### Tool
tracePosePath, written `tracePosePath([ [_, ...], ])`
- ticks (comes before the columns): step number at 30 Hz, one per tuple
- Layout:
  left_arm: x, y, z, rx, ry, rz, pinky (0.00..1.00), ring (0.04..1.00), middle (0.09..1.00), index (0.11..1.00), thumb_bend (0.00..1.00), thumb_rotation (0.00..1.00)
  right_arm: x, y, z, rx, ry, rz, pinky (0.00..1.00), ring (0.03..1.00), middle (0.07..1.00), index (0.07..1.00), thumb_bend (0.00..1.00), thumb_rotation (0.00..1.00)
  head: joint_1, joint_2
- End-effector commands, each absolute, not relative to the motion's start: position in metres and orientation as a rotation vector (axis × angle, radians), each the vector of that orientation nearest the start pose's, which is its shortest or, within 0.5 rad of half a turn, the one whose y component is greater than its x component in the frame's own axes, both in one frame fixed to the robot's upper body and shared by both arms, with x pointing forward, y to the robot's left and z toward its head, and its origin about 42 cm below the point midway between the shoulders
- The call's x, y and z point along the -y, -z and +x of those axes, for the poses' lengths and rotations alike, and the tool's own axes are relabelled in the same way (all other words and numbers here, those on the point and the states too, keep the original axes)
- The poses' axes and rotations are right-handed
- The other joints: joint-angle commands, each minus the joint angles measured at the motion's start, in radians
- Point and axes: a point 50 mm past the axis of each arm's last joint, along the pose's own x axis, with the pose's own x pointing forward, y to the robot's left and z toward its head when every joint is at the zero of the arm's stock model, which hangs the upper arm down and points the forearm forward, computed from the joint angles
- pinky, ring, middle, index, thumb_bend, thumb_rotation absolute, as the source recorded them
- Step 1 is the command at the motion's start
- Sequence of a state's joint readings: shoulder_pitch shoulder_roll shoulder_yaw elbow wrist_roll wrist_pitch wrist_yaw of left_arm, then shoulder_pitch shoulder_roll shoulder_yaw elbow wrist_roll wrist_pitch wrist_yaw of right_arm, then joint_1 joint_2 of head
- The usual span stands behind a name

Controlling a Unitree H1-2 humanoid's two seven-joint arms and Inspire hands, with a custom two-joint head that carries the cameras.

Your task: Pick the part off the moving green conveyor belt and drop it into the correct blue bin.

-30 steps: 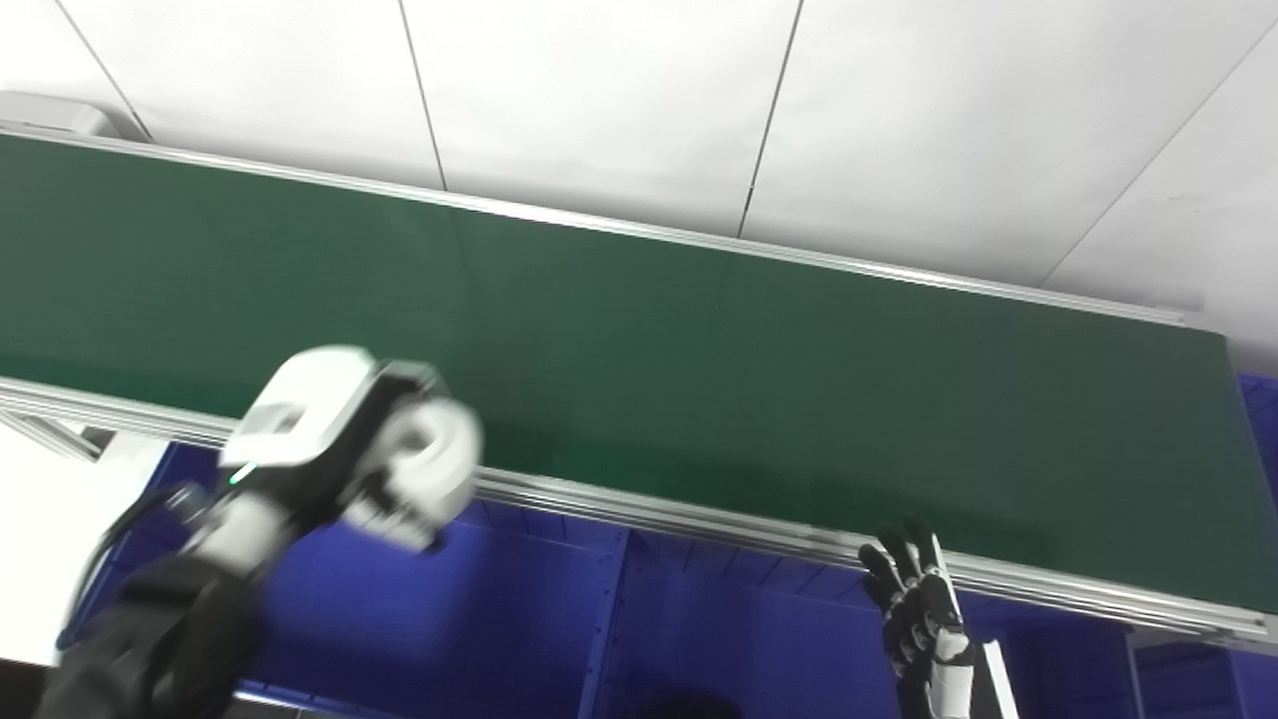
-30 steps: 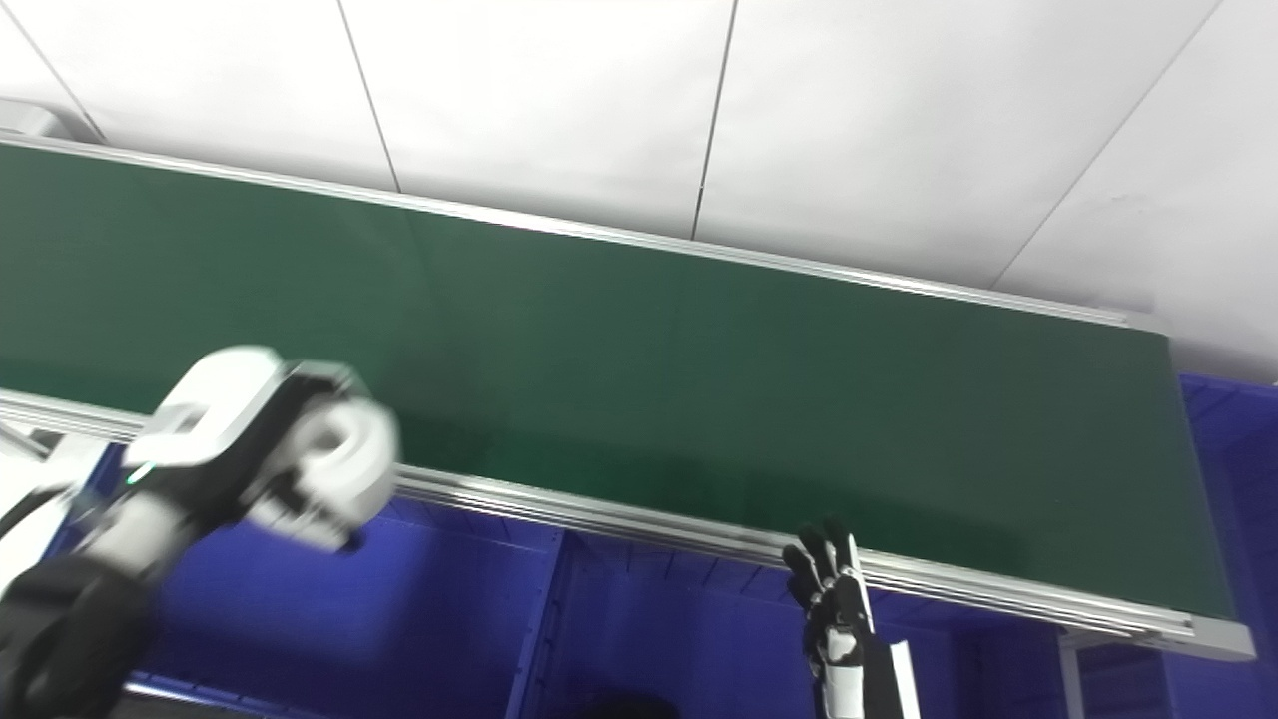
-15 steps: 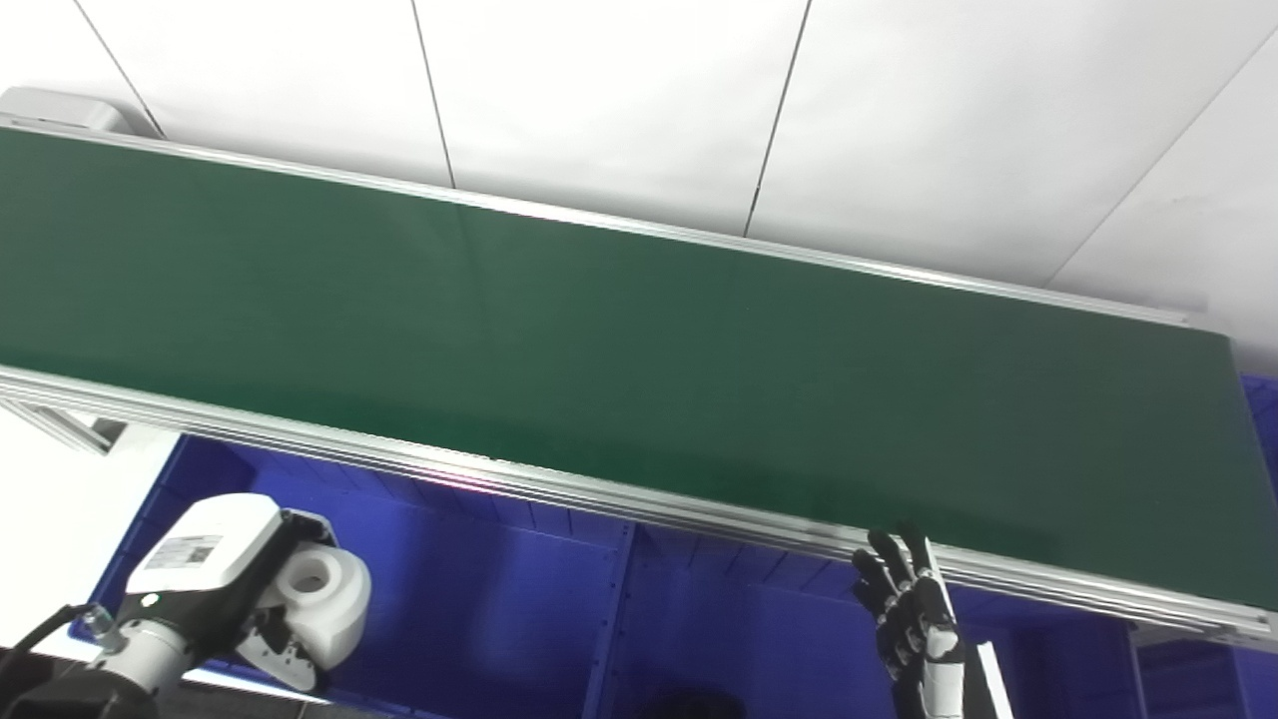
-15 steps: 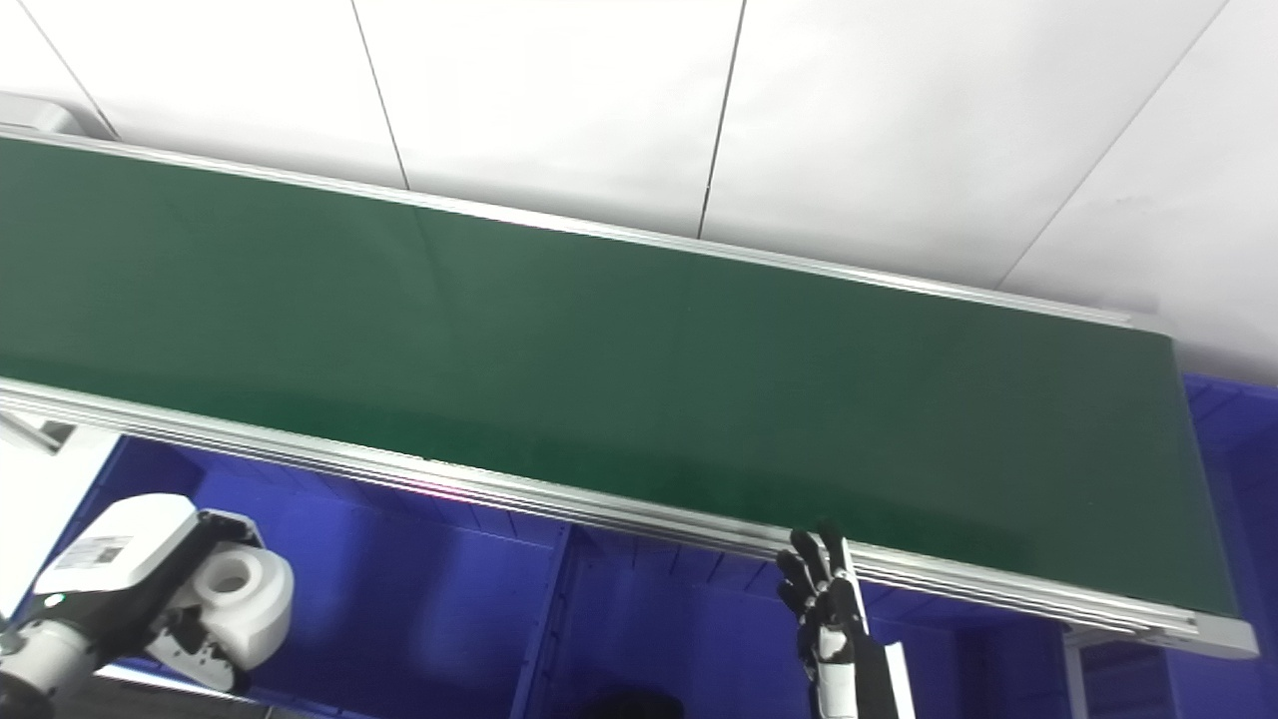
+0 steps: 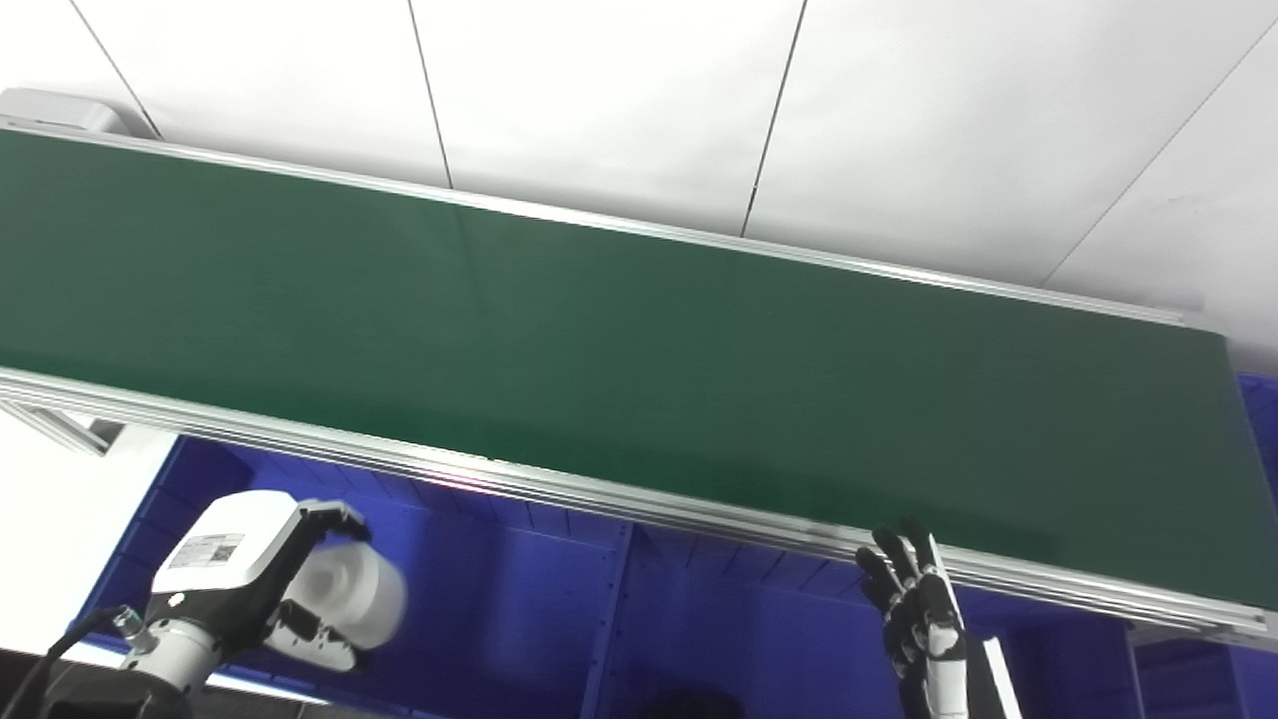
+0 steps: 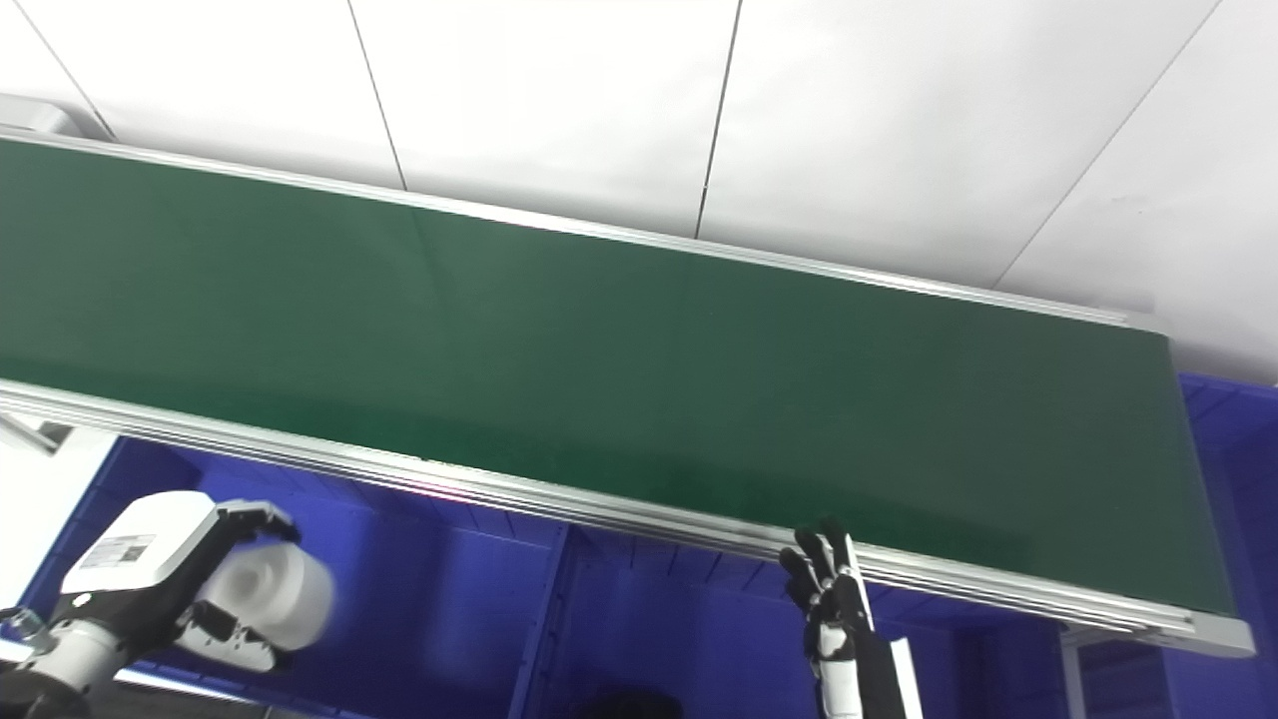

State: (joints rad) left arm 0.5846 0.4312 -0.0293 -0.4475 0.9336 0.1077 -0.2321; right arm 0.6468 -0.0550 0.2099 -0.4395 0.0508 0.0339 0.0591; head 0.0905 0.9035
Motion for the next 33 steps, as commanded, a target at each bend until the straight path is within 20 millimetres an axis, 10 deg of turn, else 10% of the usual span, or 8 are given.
tracePosePath([
  [1,-0.327,-0.129,0.091,-0.322,0.265,1.343,0.81,0.841,0.859,0.844,0.93,0.40,0.192,-0.109,0.079,-0.201,-0.107,0.084,0.96,0.936,0.952,1.000,0.84,0.95,-0.002,-0.003],
  [12,-0.313,-0.155,0.085,-0.145,0.159,1.145,0.87,0.894,0.936,0.940,0.99,0.63,0.193,-0.110,0.077,-0.202,-0.101,0.082,0.96,0.930,0.949,0.998,0.83,0.95,-0.029,0.003],
  [22,-0.223,-0.212,0.081,0.221,-0.209,0.365,0.81,0.863,0.895,0.920,0.76,0.68,0.196,-0.107,0.080,-0.193,-0.097,0.034,0.93,0.920,0.947,1.000,0.85,0.96,-0.109,0.003],
  [33,-0.185,-0.136,0.107,-0.022,-0.011,0.153,1.00,0.993,1.000,1.000,0.78,0.73,0.168,-0.104,0.082,-0.197,-0.096,-0.010,0.92,0.919,0.945,1.000,0.81,0.97,-0.390,0.001],
])
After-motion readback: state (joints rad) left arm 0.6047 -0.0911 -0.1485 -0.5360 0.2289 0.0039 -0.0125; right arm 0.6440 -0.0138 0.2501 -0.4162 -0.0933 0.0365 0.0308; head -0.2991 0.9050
